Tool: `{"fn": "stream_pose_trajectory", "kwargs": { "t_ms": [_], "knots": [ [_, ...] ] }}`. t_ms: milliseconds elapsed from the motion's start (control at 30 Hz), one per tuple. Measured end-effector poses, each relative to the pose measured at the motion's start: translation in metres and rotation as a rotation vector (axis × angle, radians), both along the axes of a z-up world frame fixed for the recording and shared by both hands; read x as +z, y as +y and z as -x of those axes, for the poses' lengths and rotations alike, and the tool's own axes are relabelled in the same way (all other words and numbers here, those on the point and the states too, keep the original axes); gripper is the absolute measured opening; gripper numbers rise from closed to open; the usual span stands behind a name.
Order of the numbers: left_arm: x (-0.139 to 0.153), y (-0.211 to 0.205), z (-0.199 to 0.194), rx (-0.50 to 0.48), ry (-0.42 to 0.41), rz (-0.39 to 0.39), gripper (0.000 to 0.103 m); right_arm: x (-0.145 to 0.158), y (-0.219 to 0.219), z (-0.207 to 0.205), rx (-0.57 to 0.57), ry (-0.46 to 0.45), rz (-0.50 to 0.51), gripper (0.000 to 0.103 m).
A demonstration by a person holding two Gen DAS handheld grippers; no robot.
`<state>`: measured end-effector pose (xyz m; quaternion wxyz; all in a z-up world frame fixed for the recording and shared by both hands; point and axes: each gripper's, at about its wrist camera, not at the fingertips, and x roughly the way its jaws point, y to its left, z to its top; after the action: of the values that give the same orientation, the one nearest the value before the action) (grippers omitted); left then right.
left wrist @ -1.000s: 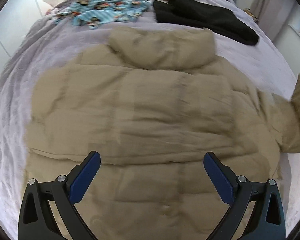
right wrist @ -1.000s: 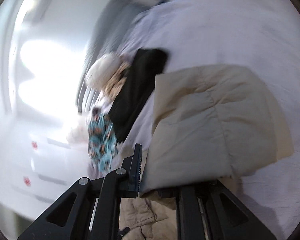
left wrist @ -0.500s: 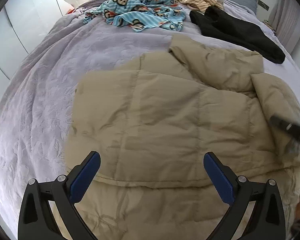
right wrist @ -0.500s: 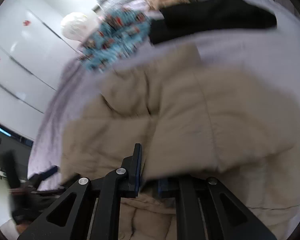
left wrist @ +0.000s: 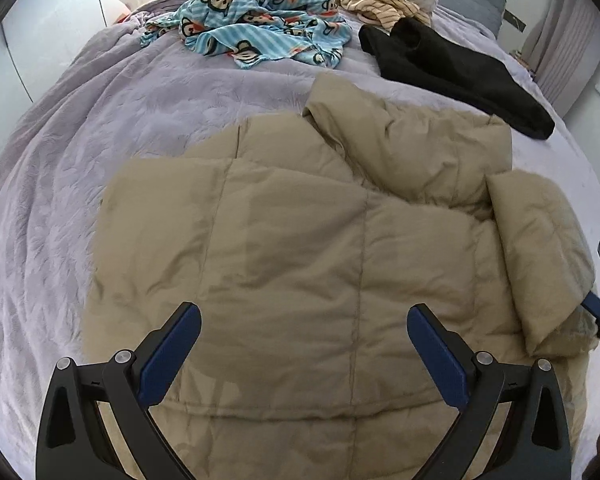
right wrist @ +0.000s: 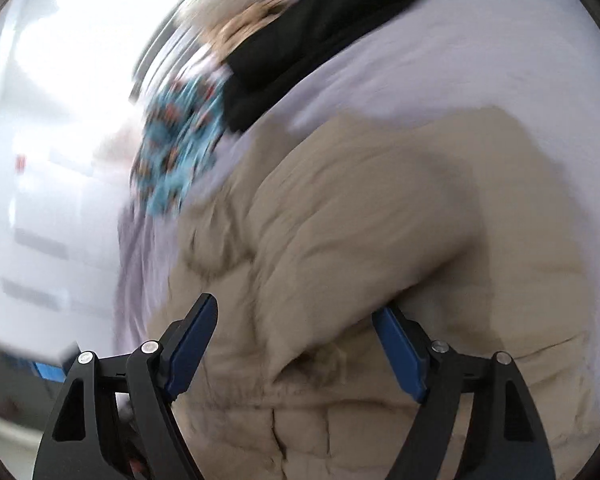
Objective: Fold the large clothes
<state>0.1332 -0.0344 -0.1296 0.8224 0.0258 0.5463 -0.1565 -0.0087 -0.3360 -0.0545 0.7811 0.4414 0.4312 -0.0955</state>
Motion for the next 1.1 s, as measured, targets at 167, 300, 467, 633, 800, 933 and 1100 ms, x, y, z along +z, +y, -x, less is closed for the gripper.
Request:
{"fn": "stream_pose_trajectory", "kwargs": {
  "t_ms": [167,300,467,633,800,933,1100],
  "knots": [
    [0.006,0.018,-0.006,0.007,0.003,0.07,0.098,-0.011,-0.019,-0.013,-0.064,0.015,-0.026,0.013],
    [0.014,0.042,-0.013,0.021,0.005,0.165,0.098,0.021,0.031,-0.046,0.175,-0.05,0.129,0.013],
    [0.022,0.069,-0.02,0.047,0.022,0.294,0.098,0.022,0.12,-0.077,0.448,-0.04,0.237,0.013],
    [0.017,0.077,-0.024,0.036,0.086,0.406,0.098,-0.023,0.179,-0.082,0.622,0.115,0.303,0.019],
    [0.006,0.072,-0.026,0.03,0.166,0.502,0.098,-0.031,0.187,-0.071,0.651,0.154,0.301,0.069],
    [-0.009,0.054,-0.026,-0.024,0.245,0.525,0.098,-0.011,0.151,-0.035,0.591,0.094,0.168,0.071],
    [-0.03,0.018,-0.025,-0.106,0.308,0.466,0.098,-0.018,0.055,0.038,0.311,0.107,-0.029,0.071]
  ]
}}
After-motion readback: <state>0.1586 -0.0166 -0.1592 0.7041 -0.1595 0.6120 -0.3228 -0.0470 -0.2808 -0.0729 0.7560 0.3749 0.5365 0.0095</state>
